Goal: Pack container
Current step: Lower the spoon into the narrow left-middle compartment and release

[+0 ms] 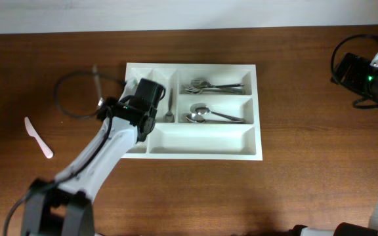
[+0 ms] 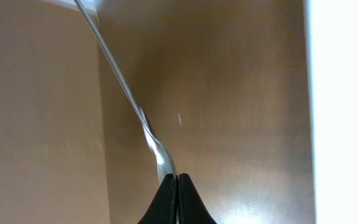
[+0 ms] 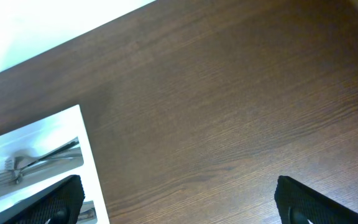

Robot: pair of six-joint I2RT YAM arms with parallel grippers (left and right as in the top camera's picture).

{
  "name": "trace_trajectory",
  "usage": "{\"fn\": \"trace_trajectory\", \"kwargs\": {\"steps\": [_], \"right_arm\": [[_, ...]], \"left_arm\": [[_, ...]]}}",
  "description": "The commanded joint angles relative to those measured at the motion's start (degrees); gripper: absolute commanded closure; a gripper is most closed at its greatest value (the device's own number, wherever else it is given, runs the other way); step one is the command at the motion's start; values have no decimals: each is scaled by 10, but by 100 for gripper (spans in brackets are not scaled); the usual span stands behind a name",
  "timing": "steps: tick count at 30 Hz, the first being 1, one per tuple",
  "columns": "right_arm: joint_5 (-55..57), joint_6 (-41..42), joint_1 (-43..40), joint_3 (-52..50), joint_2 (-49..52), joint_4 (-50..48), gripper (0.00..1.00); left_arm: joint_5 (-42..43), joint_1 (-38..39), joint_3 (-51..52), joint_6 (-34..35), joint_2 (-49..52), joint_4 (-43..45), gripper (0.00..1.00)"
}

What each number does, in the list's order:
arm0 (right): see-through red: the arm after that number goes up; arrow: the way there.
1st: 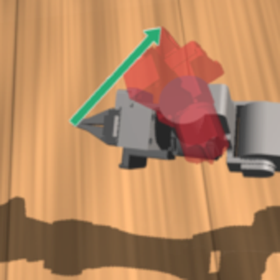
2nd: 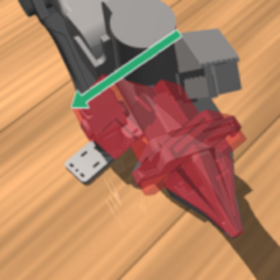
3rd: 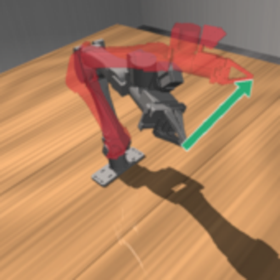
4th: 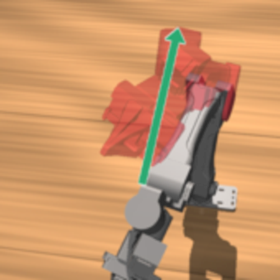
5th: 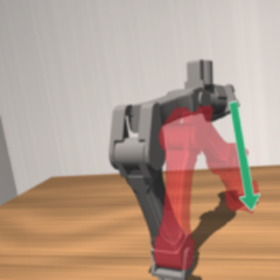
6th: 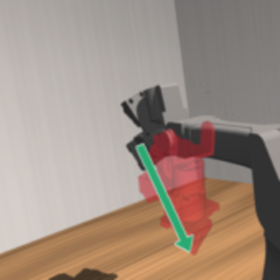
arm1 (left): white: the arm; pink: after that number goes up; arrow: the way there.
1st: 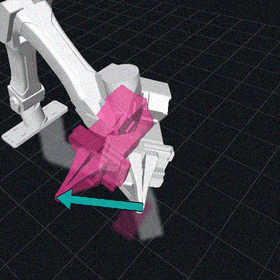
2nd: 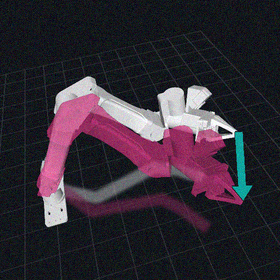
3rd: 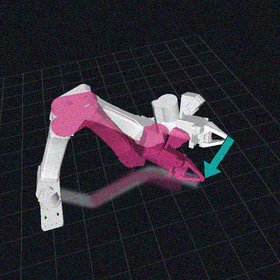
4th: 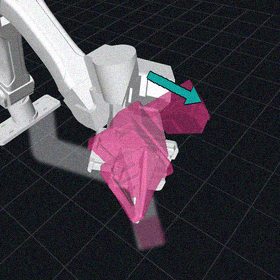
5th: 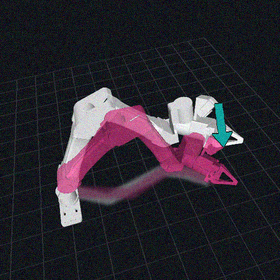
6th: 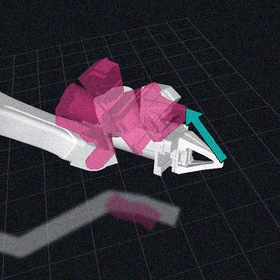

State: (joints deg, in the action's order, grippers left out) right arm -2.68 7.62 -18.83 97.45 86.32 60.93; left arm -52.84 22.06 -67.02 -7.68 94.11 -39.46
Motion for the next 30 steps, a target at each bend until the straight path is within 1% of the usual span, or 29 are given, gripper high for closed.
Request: {"fn": "trace_trajectory", "kwargs": {"steps": [1,4,6,8,14,17,20,24,28,30], "right_arm": [[-3,4,-3,-3,0,0,1],[-3,4,-3,-3,0,0,1],[-3,4,-3,-3,0,0,1],[-3,4,-3,-3,0,0,1],[-3,4,-3,-3,0,0,1],[-3,4,-3,-3,0,0,1],[-3,4,-3,-3,0,0,1],[-3,4,-3,-3,0,0,1],[-3,4,-3,-3,0,0,1],[-3,4,-3,-3,0,0,1]], "left_arm": [[38,39,-25,-88,-47,43,98],[95,71,-26,-89,-50,91,99],[144,86,-26,-89,-42,107,99],[167,98,-26,-89,-29,121,99],[154,104,-26,-89,39,164,99],[134,104,-26,-89,79,182,98],[127,105,-26,-80,114,188,98],[128,109,-26,-41,145,177,98],[133,117,-26,3,152,158,99],[154,122,-26,15,152,147,99]]}}
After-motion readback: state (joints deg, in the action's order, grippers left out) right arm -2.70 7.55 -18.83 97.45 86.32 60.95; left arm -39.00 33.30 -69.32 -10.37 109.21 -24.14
